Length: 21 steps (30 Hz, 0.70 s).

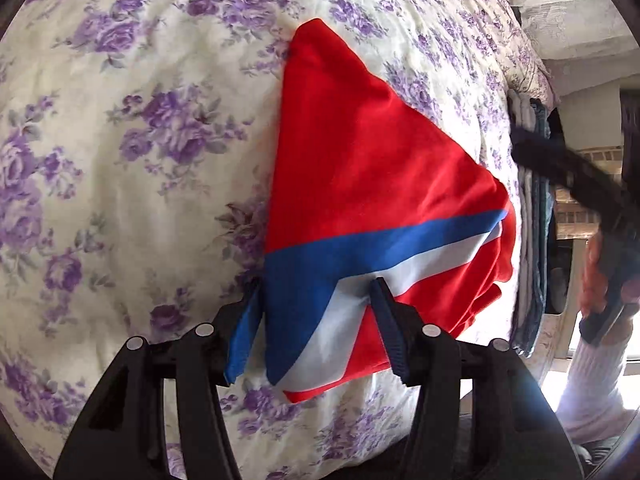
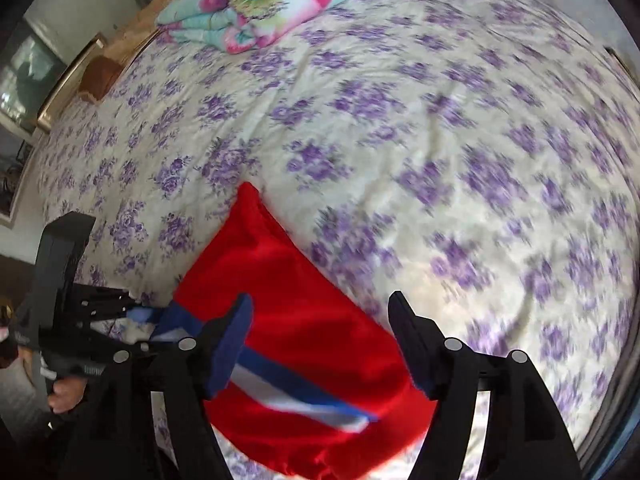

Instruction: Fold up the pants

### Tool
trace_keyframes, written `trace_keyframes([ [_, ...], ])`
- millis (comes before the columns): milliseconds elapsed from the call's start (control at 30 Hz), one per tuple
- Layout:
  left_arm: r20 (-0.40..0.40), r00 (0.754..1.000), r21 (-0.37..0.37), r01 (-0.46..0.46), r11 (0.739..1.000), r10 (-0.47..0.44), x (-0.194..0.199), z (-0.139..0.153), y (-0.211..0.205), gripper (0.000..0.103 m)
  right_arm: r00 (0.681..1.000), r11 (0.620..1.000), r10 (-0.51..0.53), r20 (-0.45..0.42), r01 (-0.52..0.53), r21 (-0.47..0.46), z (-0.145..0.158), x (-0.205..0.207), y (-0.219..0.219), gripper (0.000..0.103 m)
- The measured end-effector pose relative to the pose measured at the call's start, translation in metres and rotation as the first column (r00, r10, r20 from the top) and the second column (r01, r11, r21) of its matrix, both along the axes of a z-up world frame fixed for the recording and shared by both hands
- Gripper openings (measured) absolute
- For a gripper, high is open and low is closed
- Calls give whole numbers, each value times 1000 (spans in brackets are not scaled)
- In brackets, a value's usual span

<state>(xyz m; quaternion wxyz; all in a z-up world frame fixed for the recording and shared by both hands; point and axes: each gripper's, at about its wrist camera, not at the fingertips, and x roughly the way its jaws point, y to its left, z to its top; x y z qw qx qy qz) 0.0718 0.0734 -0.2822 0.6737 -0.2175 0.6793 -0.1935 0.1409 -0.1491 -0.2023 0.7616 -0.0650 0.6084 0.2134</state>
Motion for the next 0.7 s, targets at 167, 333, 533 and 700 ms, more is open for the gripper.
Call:
trace_keyframes([
  [167,41,996,8,75,997,-75,2,9,-15,41,936,930,-331,-122,346,127,-21,-79,-88,72],
  [333,-36,996,-42,79,996,-80,7,-10,-10,43,805,738,-467,-365,582,340,-75,-123,-110,72],
  [533,-67,992,-56,108,993,-111,13,-14,-12,45,727,602,-458,-511,677,423,-120,-114,-100,73],
  [700,-2,993,-7,118,993,-118,11,3,-22,29,789,699,-465,-403,606,380,-104,-108,-85,32],
])
